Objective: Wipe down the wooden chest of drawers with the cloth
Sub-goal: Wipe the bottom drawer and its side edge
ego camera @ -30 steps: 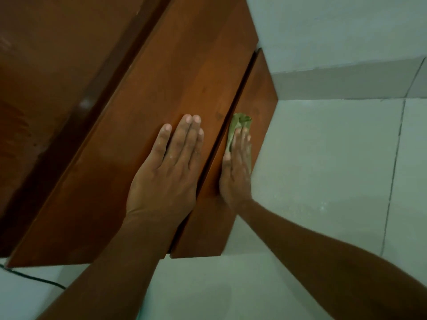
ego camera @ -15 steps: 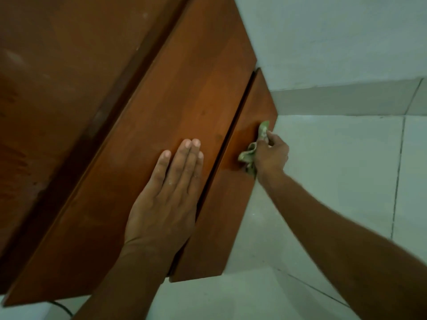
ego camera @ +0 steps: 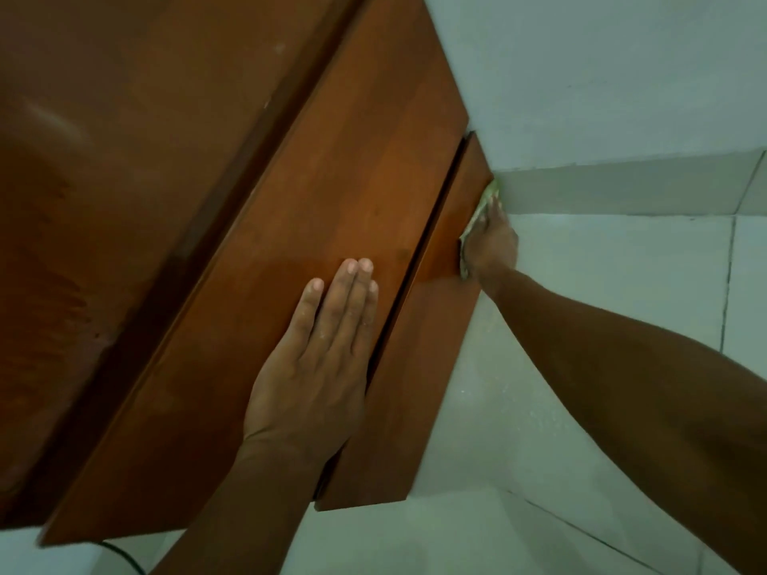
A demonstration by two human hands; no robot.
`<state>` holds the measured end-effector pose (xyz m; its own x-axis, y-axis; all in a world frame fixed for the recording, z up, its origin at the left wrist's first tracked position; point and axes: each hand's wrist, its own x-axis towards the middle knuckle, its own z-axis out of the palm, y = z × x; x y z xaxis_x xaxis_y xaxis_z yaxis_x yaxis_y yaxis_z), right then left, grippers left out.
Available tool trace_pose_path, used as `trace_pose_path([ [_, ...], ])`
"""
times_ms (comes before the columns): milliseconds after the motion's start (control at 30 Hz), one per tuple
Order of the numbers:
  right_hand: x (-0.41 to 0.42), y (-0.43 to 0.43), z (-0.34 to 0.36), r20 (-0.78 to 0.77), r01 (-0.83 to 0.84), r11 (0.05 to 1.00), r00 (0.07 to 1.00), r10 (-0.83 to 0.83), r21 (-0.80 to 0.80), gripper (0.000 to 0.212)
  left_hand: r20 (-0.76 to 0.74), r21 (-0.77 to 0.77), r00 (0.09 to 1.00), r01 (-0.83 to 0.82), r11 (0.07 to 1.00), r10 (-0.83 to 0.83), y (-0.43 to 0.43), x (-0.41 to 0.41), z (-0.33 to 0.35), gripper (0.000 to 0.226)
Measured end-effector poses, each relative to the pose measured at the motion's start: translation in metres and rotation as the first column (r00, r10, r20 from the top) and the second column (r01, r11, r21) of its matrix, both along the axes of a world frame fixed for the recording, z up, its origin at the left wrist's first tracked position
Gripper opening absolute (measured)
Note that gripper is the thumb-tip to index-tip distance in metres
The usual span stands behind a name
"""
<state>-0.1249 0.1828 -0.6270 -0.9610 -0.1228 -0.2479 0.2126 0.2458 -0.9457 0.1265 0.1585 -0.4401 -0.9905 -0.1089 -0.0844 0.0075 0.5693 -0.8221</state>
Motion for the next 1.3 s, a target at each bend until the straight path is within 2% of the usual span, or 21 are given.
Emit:
trace_pose_path([
  [67,0.010,0.010,0.000,0.134,-0.083,0.988,0.989,0.065,0.133,0.033,0.012,0.024,1.000,-0.028,0.999,0.028,0.004,-0.002,0.002,0.067],
  [167,0.037,0.036,0.006,0.327,-0.335,0.931,0.905,0.274,0.148,0.020,0.072,0.083,0.994,-0.083,0.993,0.077,0.009,-0.001,0.006,0.070],
  [233,0.049,0.058,0.021,0.358,-0.491,0.871,0.814,0.457,0.005,0.016,0.102,0.147,0.990,-0.111,0.983,0.096,0.013,0.001,0.009,0.069],
  [300,0.060,0.085,0.044,0.347,-0.579,0.761,0.678,0.649,-0.293,0.026,0.093,0.257,0.990,-0.128,0.958,0.107,0.019,0.007,0.012,0.067],
  [333,0.060,0.094,0.050,0.350,-0.545,0.672,0.582,0.734,-0.502,0.032,0.092,0.312,0.987,-0.153,0.938,0.130,0.023,0.013,0.015,0.067],
  [367,0.061,0.102,0.056,0.352,-0.442,0.581,0.497,0.793,-0.684,0.037,0.092,0.362,0.983,-0.180,0.915,0.157,0.027,0.021,0.018,0.066],
  [400,0.061,0.105,0.059,0.344,-0.349,0.513,0.442,0.828,-0.784,0.036,0.099,0.409,0.978,-0.209,0.888,0.185,0.030,0.030,0.020,0.065],
  [467,0.068,0.110,0.065,0.322,-0.310,0.465,0.416,0.851,-0.829,0.030,0.054,0.517,0.973,-0.221,0.827,0.226,0.036,0.052,0.024,0.063],
  [533,0.083,0.117,0.079,0.300,-0.328,0.449,0.416,0.859,-0.832,0.039,-0.044,0.559,0.969,-0.179,0.810,0.245,0.044,0.076,0.031,0.061],
  [600,0.101,0.124,0.103,0.298,-0.303,0.398,0.327,0.897,-0.866,0.050,-0.164,0.573,0.954,-0.115,0.812,0.251,0.045,0.094,0.033,0.061],
  [633,0.106,0.126,0.116,0.302,-0.293,0.377,0.269,0.914,-0.879,0.051,-0.173,0.613,0.943,-0.123,0.780,0.284,0.048,0.101,0.036,0.061],
  [733,0.121,0.135,0.169,0.320,-0.415,0.343,0.126,0.939,-0.843,0.064,-0.175,0.716,0.896,-0.169,0.678,0.408,0.061,0.106,0.059,0.061],
  [833,0.129,0.141,0.222,0.265,-0.603,0.250,0.066,0.962,-0.757,0.078,-0.251,0.761,0.836,-0.141,0.633,0.488,0.068,0.106,0.089,0.056],
  [967,0.124,0.143,0.281,0.219,-0.760,0.164,0.030,0.975,-0.629,0.061,-0.252,0.783,0.787,-0.175,0.596,0.562,0.073,0.106,0.127,0.051],
  [1067,0.122,0.144,0.326,0.221,-0.865,0.194,0.099,0.970,-0.462,0.052,-0.194,0.800,0.746,-0.255,0.542,0.637,0.072,0.106,0.154,0.050],
  [1200,0.121,0.141,0.376,0.173,-0.967,0.200,0.173,0.970,-0.155,0.039,-0.059,0.859,0.675,-0.341,0.382,0.735,0.072,0.096,0.185,0.050],
  [1300,0.121,0.137,0.405,0.111,-0.970,0.221,0.232,0.966,0.098,0.030,0.047,0.883,0.648,-0.383,0.271,0.760,0.071,0.086,0.205,0.055],
])
